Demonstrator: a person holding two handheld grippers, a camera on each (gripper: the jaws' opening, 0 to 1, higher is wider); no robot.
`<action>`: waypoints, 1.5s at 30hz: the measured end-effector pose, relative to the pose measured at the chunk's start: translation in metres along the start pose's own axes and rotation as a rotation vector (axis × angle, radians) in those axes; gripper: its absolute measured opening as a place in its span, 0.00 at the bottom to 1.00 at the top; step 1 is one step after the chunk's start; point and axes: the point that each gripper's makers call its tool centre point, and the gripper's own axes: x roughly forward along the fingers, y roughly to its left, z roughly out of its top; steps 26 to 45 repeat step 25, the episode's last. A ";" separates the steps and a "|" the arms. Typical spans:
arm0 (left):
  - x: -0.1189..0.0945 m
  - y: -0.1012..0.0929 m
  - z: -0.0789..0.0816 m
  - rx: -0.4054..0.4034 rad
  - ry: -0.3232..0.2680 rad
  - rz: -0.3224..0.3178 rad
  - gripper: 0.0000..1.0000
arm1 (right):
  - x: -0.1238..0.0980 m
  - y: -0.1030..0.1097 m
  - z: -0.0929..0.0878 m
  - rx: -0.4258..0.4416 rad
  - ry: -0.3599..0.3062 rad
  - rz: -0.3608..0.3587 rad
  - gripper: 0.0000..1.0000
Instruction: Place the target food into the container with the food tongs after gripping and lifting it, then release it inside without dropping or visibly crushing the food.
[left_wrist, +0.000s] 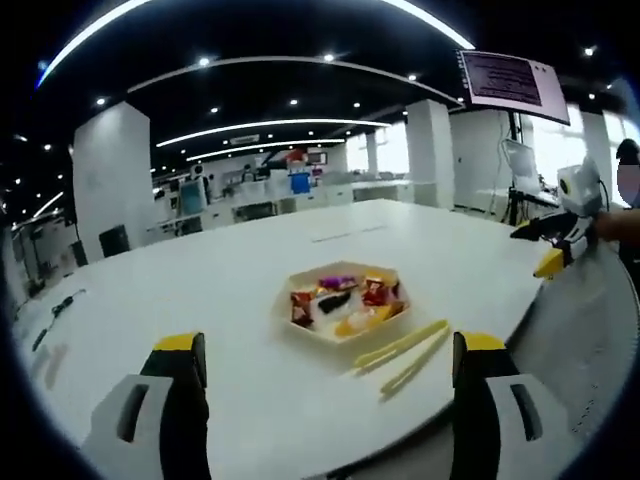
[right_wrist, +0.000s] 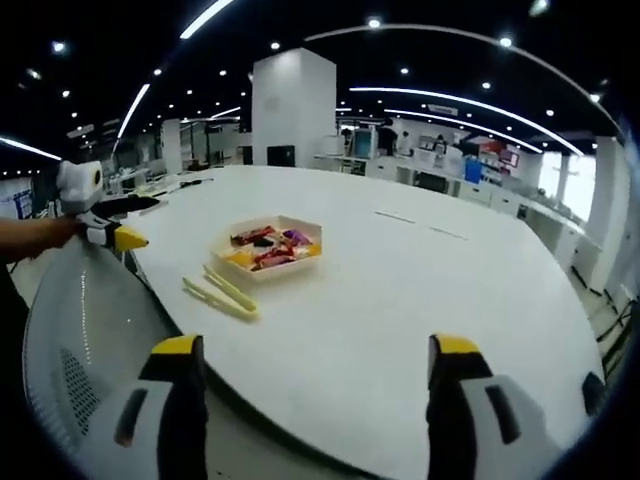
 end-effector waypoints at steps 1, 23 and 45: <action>0.000 -0.001 0.000 0.009 0.001 -0.003 0.99 | -0.001 -0.001 -0.001 0.001 0.001 -0.002 0.95; 0.001 -0.004 -0.007 0.061 0.080 -0.043 0.99 | 0.004 0.008 -0.004 -0.031 0.033 0.042 0.95; -0.001 0.000 -0.006 0.044 0.082 -0.038 0.99 | 0.003 0.007 -0.004 -0.037 0.034 0.039 0.94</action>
